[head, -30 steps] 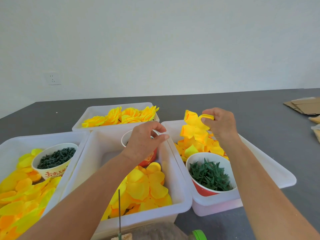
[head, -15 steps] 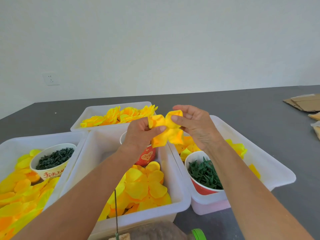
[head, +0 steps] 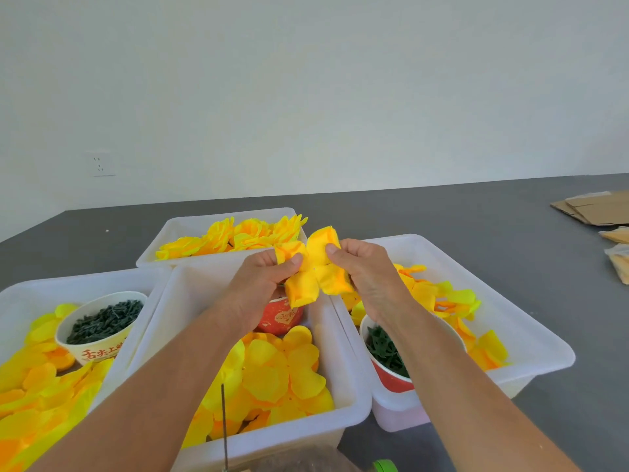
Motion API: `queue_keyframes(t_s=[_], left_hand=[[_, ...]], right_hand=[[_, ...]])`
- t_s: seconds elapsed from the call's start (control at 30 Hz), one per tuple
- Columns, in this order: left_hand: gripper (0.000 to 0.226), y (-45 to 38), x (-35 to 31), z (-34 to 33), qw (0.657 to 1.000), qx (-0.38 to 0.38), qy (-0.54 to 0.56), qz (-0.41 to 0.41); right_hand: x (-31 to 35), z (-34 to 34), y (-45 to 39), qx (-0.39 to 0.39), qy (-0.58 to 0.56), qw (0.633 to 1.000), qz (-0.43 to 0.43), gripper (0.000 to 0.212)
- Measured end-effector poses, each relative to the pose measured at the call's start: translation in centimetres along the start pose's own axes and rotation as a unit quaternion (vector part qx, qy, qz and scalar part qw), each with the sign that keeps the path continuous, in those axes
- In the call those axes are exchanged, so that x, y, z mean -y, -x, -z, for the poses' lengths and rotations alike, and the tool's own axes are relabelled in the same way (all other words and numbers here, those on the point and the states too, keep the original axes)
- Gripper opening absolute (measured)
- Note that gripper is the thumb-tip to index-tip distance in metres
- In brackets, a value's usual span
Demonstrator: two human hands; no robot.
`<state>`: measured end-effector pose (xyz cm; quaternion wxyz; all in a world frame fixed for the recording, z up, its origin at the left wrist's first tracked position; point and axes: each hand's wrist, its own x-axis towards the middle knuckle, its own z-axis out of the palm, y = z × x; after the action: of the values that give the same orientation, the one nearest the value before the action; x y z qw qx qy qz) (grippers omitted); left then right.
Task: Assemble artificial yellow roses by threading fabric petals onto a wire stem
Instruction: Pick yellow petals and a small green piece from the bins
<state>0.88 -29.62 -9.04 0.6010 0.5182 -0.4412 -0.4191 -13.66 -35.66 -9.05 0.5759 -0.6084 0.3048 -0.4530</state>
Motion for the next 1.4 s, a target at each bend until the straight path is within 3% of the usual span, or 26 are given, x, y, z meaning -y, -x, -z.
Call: queue_keyframes(t_s=[0.07, 0.17, 0.23, 0.3, 0.43, 0.53, 0.63, 0.77, 0.87, 0.93, 1.0, 1.1, 1.2, 1.4], left_hand=[[0.02, 0.0, 0.1, 0.0, 0.998, -0.031, -0.04, -0.035], [0.007, 0.1, 0.0, 0.5, 0.985, -0.097, -0.089, -0.11], [0.007, 0.1, 0.0, 0.8, 0.983, -0.095, -0.099, -0.12], [0.004, 0.3, 0.0, 0.8, 0.984, -0.068, -0.112, -0.119], [0.006, 0.2, 0.0, 0.2, 0.983, -0.046, -0.138, -0.112], [0.011, 0.4, -0.4, 0.2, 0.999, -0.004, -0.023, -0.048], [0.014, 0.7, -0.7, 0.3, 0.994, 0.054, 0.092, 0.008], [0.008, 0.6, -0.4, 0.4, 0.994, -0.04, -0.04, -0.089], [0.007, 0.6, -0.1, 0.3, 0.986, -0.071, -0.079, -0.131], [0.008, 0.6, 0.0, 0.1, 0.992, -0.057, -0.057, -0.092], [0.014, 0.7, -0.1, -0.2, 0.998, 0.002, 0.037, -0.04], [0.013, 0.8, -0.4, -0.2, 0.992, 0.045, 0.118, -0.016], [0.011, 0.7, 0.1, 0.2, 0.997, -0.012, -0.018, -0.071], [0.017, 0.7, 0.0, 0.4, 0.96, -0.135, -0.149, -0.196]], right_hand=[[-0.3, -0.3, 0.3, -0.022, 0.048, 0.998, 0.04, 0.022], [-0.8, -0.7, 0.6, 0.015, 0.195, 0.977, 0.081, 0.036], [-0.9, -0.9, 0.8, 0.032, 0.213, 0.972, 0.093, 0.03], [-0.8, -1.0, 0.9, 0.02, 0.177, 0.979, 0.1, 0.011], [-0.6, -1.2, 1.1, -0.029, 0.154, 0.982, 0.106, 0.022], [-0.2, -1.1, 1.0, 0.009, -0.014, 0.999, -0.031, 0.02], [0.0, -0.9, 0.9, 0.084, -0.132, 0.98, -0.121, 0.031], [-0.3, -0.8, 0.8, 0.054, -0.026, 0.994, -0.09, 0.016], [-0.3, -0.9, 0.7, 0.002, -0.011, 0.999, -0.048, 0.01], [-0.2, -0.8, 0.6, -0.019, -0.087, 0.994, -0.056, 0.011], [0.1, -0.7, 0.6, 0.016, -0.19, 0.978, -0.084, 0.014], [0.4, -0.5, 0.7, 0.049, -0.209, 0.974, -0.079, 0.011], [0.3, -0.6, 0.9, 0.023, -0.145, 0.989, -0.034, 0.007], [-0.3, -0.7, 1.3, -0.041, -0.004, 0.994, 0.097, 0.006]])
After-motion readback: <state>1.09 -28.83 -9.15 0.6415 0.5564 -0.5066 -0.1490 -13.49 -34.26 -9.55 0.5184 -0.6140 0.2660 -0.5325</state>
